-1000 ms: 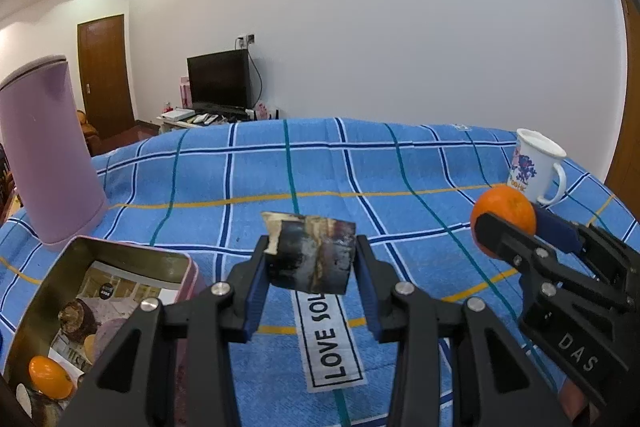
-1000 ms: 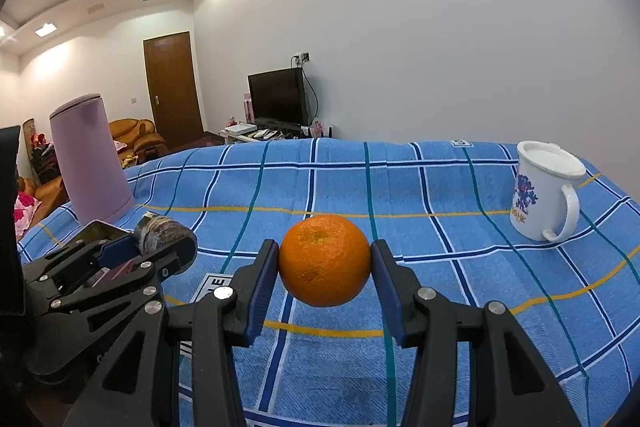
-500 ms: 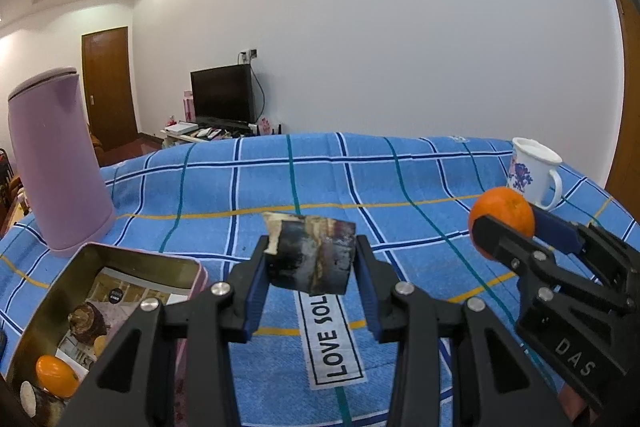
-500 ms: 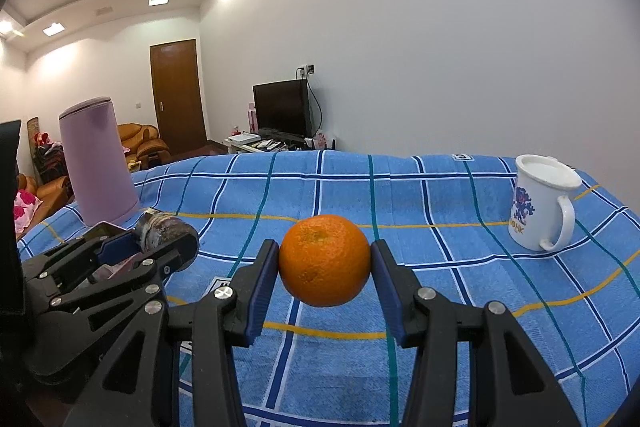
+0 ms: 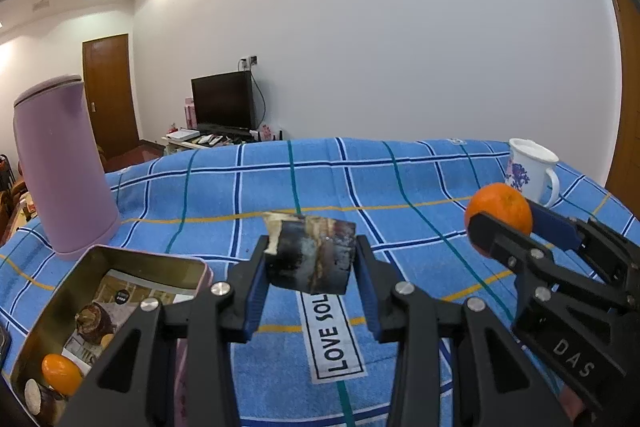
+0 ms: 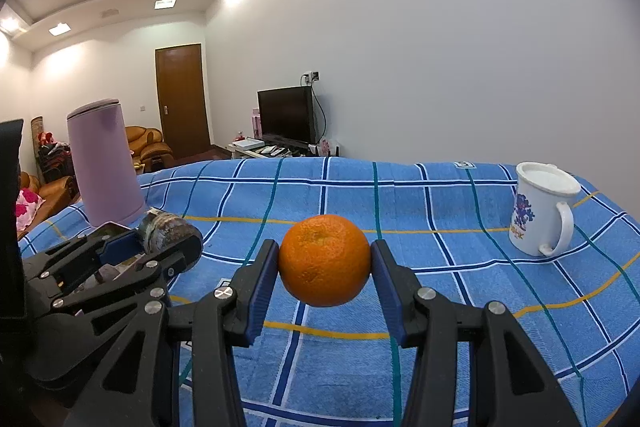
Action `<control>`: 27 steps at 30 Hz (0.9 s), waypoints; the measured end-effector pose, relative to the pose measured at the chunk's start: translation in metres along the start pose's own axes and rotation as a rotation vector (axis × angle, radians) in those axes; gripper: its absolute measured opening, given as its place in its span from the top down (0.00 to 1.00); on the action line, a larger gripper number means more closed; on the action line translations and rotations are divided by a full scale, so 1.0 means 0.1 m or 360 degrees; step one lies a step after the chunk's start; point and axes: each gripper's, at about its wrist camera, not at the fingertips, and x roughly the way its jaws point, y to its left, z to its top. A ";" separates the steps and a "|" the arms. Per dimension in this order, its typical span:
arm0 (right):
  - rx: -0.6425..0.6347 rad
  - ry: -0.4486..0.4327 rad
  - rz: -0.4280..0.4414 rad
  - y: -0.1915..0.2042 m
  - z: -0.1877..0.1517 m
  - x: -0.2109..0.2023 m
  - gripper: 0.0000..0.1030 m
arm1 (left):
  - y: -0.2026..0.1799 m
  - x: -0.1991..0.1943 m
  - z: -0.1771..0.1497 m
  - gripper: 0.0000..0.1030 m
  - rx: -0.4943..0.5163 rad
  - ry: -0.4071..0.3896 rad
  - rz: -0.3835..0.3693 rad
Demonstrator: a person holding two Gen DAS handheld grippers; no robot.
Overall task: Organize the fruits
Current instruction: 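Lift the can and orange and carry both over the tin box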
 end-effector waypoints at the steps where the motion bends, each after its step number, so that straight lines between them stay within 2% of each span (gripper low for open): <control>1: -0.0003 0.0001 0.0003 0.00 0.00 0.00 0.52 | 0.00 0.00 0.00 0.60 -0.0001 0.0002 0.0000; 17: -0.0024 -0.0006 0.0042 0.05 -0.02 -0.04 0.52 | 0.08 -0.08 -0.03 0.60 -0.0036 0.0006 -0.0006; 27: -0.0091 -0.0002 0.0096 0.24 -0.04 -0.08 0.52 | 0.23 -0.24 -0.11 0.60 -0.0061 -0.0003 0.0015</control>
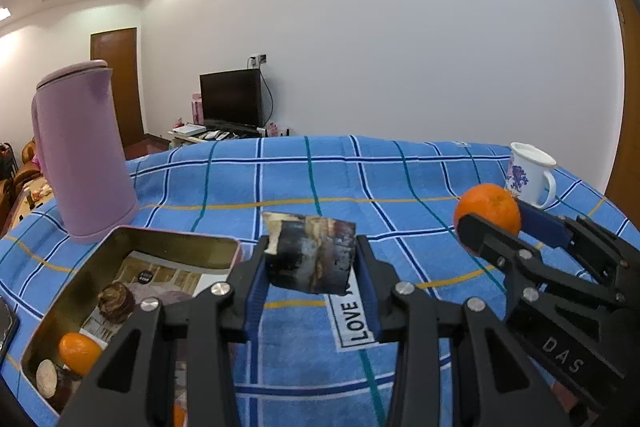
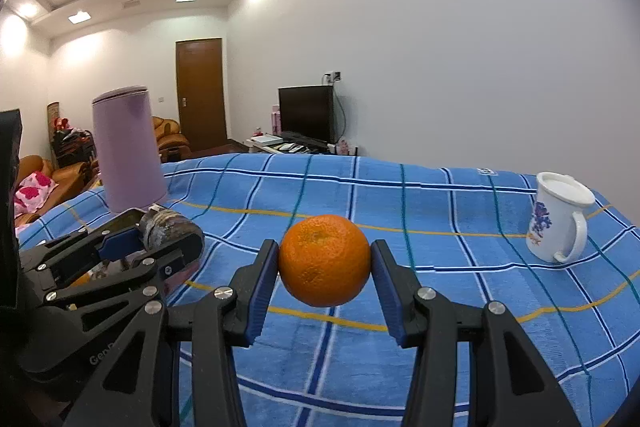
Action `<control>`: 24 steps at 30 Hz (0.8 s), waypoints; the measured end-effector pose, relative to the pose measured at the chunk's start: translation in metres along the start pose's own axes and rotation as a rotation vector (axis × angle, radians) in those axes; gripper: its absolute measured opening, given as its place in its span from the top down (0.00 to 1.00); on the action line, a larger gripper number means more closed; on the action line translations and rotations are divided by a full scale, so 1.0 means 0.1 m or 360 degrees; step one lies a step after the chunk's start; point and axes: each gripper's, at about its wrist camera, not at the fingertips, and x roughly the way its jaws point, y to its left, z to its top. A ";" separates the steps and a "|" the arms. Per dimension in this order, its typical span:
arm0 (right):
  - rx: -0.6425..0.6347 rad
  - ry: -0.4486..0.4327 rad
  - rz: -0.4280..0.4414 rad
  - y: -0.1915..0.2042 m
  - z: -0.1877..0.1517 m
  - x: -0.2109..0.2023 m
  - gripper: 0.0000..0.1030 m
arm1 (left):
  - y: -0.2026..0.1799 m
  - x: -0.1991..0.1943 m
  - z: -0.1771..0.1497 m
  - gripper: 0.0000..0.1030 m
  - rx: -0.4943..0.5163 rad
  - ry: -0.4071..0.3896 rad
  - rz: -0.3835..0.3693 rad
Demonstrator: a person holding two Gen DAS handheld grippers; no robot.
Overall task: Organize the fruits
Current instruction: 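Lift the can and orange and carry both over the tin box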
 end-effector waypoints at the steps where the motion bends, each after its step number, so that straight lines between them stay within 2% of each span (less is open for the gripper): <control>1: -0.0012 -0.0001 0.0009 0.03 0.00 0.00 0.52 | 0.02 -0.01 -0.01 0.60 -0.0004 0.0004 0.0004; 24: -0.0065 0.0025 0.0172 0.43 -0.05 -0.06 0.52 | 0.40 -0.26 -0.12 0.60 -0.0065 -0.0005 0.0095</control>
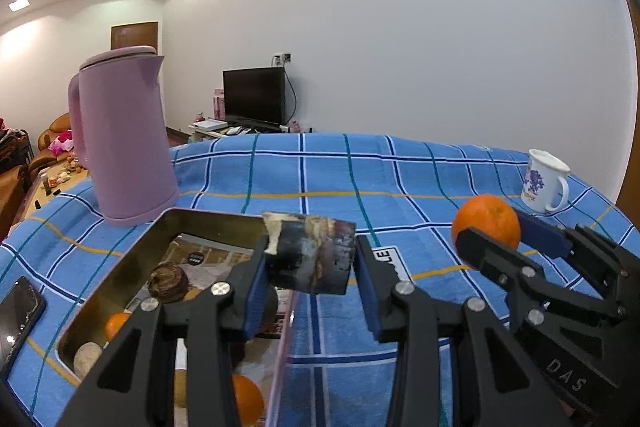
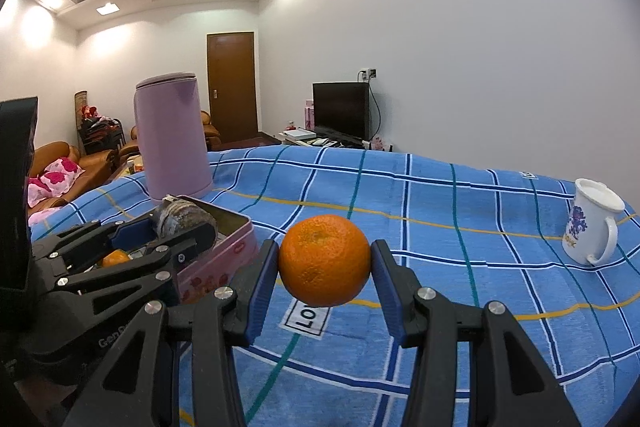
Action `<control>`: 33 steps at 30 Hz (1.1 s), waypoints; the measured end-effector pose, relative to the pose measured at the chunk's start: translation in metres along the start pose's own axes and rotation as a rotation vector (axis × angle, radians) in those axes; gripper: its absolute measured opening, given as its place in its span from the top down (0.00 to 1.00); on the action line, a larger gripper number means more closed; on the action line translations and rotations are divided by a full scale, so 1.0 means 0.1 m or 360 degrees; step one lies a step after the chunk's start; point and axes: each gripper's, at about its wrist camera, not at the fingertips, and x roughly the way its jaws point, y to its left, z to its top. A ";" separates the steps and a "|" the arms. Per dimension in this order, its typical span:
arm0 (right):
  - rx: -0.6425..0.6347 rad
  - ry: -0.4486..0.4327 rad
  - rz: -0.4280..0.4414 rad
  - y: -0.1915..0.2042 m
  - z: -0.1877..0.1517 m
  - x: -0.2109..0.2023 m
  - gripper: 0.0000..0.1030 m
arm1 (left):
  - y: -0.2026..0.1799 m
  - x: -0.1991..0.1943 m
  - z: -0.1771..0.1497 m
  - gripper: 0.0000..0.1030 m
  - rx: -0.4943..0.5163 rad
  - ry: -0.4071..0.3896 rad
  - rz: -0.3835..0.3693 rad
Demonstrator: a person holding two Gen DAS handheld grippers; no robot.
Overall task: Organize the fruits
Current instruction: 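Lift the can and orange and carry both over the tin box, then lower the can and orange into the tin box and open both tools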
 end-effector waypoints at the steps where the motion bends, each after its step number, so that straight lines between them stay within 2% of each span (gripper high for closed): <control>1: -0.0006 0.0002 0.0006 0.02 0.00 0.00 0.52 | 0.01 0.00 0.00 0.60 0.0000 -0.0001 0.0003; 25: -0.0102 0.0014 0.0125 0.49 0.02 0.10 0.52 | 0.42 -0.07 -0.03 0.60 -0.0076 -0.0001 0.0092; 33: -0.0120 0.0022 0.0157 0.59 0.04 0.15 0.52 | 0.63 -0.09 -0.03 0.60 -0.0107 -0.0001 0.0162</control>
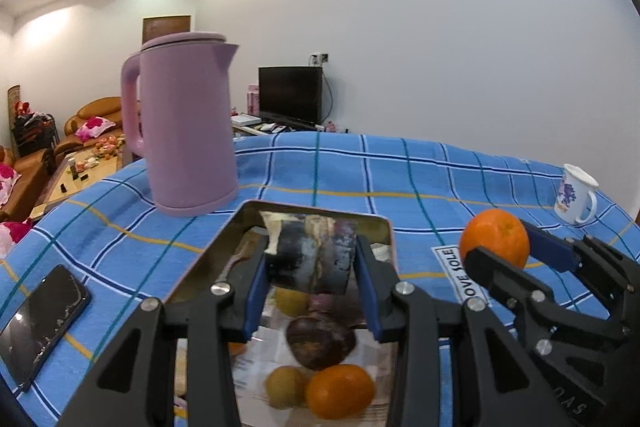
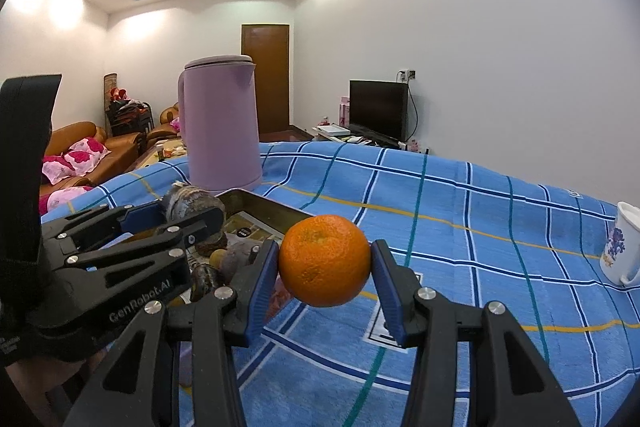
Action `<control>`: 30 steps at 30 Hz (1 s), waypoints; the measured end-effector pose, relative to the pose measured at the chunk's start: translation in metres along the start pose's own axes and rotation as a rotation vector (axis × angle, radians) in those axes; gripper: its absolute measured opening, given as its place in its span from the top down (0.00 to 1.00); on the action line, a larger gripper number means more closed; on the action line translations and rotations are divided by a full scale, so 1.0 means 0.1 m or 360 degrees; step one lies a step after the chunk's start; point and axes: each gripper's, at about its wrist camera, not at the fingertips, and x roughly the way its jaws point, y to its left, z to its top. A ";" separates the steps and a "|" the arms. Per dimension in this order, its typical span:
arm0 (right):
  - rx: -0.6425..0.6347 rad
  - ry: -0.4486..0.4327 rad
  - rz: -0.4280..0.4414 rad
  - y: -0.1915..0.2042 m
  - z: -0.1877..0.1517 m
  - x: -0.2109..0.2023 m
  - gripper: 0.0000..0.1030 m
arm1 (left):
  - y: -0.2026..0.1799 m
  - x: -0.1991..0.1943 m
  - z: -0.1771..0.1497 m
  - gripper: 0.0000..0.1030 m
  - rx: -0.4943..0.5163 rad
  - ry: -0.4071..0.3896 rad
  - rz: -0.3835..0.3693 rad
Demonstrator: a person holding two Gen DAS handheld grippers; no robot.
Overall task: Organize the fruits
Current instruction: 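Lower the can and orange into the tin box and open both tools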
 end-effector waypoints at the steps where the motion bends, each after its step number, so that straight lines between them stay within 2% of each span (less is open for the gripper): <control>1: -0.0004 0.0002 0.0004 0.01 0.00 0.01 0.52 | 0.03 0.01 0.00 0.60 -0.0008 0.0004 0.0007; 12: -0.0053 0.0019 0.0062 0.20 0.03 0.08 0.52 | 0.24 0.00 -0.01 0.60 -0.0027 0.0026 0.0066; 20: -0.0091 0.0035 0.0137 0.37 0.05 0.17 0.52 | 0.40 0.03 -0.02 0.60 -0.0043 0.0068 0.0154; 30: -0.0169 0.0142 0.0269 0.55 0.06 0.36 0.52 | 0.53 0.09 -0.07 0.60 -0.0050 0.0171 0.0201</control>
